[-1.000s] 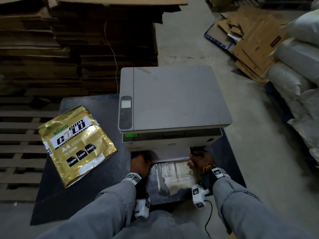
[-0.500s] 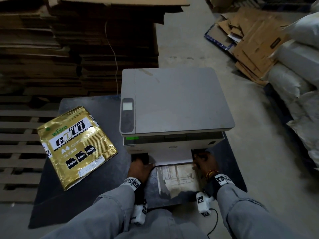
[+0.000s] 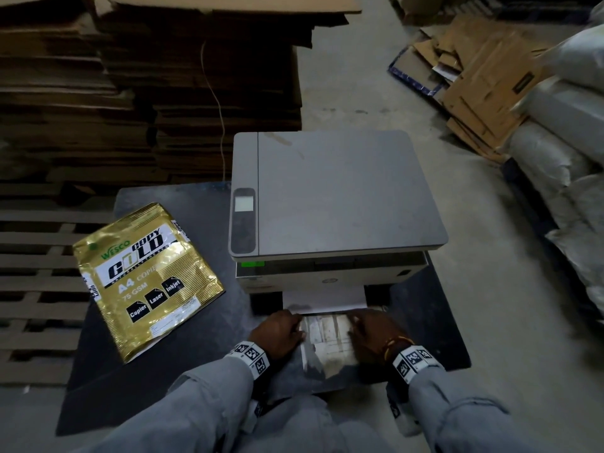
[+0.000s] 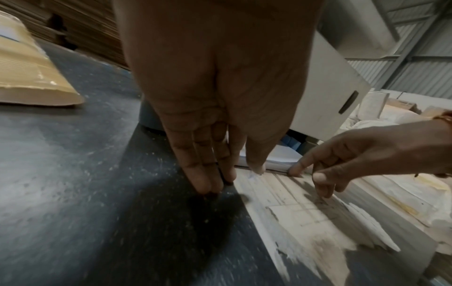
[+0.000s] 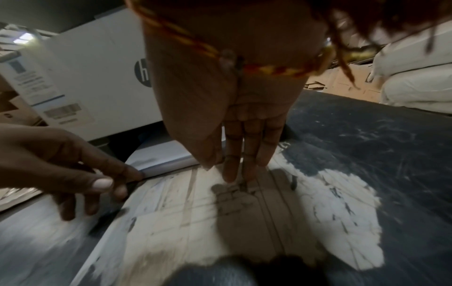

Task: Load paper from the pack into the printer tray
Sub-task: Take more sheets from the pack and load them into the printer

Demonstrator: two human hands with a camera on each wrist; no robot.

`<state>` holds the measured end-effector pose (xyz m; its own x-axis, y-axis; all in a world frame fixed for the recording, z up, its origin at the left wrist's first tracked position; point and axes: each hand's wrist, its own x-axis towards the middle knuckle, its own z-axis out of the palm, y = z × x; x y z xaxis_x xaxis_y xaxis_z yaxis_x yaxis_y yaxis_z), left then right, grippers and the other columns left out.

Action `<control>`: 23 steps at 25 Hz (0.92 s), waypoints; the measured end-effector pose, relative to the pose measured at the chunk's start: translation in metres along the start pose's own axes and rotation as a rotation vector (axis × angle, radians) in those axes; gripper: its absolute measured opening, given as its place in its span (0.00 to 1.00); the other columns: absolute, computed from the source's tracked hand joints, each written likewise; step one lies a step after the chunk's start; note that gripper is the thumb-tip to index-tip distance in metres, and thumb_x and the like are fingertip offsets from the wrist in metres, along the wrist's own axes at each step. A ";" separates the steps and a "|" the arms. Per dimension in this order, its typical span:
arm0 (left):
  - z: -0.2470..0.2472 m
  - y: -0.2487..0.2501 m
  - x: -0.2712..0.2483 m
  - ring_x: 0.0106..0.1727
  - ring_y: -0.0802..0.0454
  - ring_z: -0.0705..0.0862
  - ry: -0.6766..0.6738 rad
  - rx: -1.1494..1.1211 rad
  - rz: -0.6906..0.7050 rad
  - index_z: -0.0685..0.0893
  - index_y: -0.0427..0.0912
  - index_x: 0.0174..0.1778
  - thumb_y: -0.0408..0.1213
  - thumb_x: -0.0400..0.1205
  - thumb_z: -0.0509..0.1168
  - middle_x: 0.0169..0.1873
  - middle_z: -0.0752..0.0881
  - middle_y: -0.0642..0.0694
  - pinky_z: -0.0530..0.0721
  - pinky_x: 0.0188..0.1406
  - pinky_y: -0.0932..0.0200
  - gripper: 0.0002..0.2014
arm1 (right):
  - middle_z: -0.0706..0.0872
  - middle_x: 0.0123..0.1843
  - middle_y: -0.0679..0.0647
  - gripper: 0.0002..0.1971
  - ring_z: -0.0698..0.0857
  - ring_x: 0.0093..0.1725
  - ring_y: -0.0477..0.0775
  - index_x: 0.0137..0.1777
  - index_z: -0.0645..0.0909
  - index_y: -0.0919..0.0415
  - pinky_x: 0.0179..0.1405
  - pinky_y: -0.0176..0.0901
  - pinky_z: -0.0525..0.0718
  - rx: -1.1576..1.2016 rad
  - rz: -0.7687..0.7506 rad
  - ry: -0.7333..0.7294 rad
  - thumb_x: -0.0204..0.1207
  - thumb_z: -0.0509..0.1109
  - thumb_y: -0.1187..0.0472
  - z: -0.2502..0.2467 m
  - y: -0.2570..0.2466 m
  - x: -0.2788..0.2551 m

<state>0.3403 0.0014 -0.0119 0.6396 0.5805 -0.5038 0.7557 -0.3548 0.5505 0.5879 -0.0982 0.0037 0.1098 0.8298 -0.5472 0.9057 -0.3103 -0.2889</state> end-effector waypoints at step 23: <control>0.009 0.005 -0.013 0.74 0.32 0.79 0.254 -0.263 -0.217 0.79 0.37 0.78 0.62 0.76 0.63 0.73 0.84 0.34 0.76 0.75 0.47 0.40 | 0.84 0.71 0.63 0.33 0.83 0.69 0.68 0.81 0.69 0.57 0.71 0.55 0.81 0.481 0.331 0.108 0.74 0.68 0.63 -0.005 0.008 -0.003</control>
<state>0.3371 -0.0138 -0.0088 0.3894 0.7953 -0.4646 0.7863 -0.0244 0.6173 0.5964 -0.1008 0.0067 0.4187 0.6873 -0.5936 0.5311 -0.7155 -0.4538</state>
